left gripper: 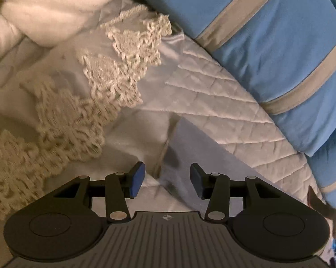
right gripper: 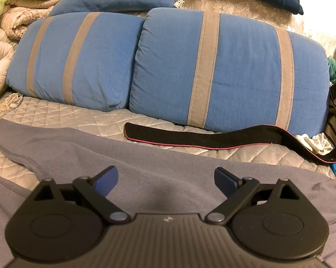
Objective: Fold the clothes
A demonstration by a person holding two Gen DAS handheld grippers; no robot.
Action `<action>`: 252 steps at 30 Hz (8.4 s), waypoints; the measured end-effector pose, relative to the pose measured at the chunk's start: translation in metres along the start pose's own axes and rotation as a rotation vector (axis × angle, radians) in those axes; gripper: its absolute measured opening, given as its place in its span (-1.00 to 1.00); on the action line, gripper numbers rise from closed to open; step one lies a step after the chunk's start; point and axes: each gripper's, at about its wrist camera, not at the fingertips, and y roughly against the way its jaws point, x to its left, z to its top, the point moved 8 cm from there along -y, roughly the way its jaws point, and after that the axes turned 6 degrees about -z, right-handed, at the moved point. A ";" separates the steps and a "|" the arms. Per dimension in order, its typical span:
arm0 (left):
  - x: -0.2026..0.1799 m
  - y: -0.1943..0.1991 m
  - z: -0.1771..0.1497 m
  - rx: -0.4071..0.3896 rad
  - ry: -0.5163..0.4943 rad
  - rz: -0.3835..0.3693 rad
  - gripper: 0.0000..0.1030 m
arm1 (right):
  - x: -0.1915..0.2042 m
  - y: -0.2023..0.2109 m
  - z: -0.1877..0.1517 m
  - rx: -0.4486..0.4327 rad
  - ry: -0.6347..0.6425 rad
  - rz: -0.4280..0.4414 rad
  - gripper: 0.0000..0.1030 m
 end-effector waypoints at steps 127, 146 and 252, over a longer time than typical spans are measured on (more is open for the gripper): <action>-0.222 0.003 -0.191 -0.418 -1.708 0.167 -0.87 | 0.072 0.001 -0.033 0.051 0.301 0.212 0.66; -0.235 0.014 -0.181 -0.506 -1.644 0.173 -0.87 | 0.088 0.022 -0.025 -0.064 0.335 0.249 0.00; -0.315 -0.017 -0.311 -0.269 -1.924 0.039 -0.90 | 0.079 0.028 -0.023 -0.094 0.427 0.282 -0.60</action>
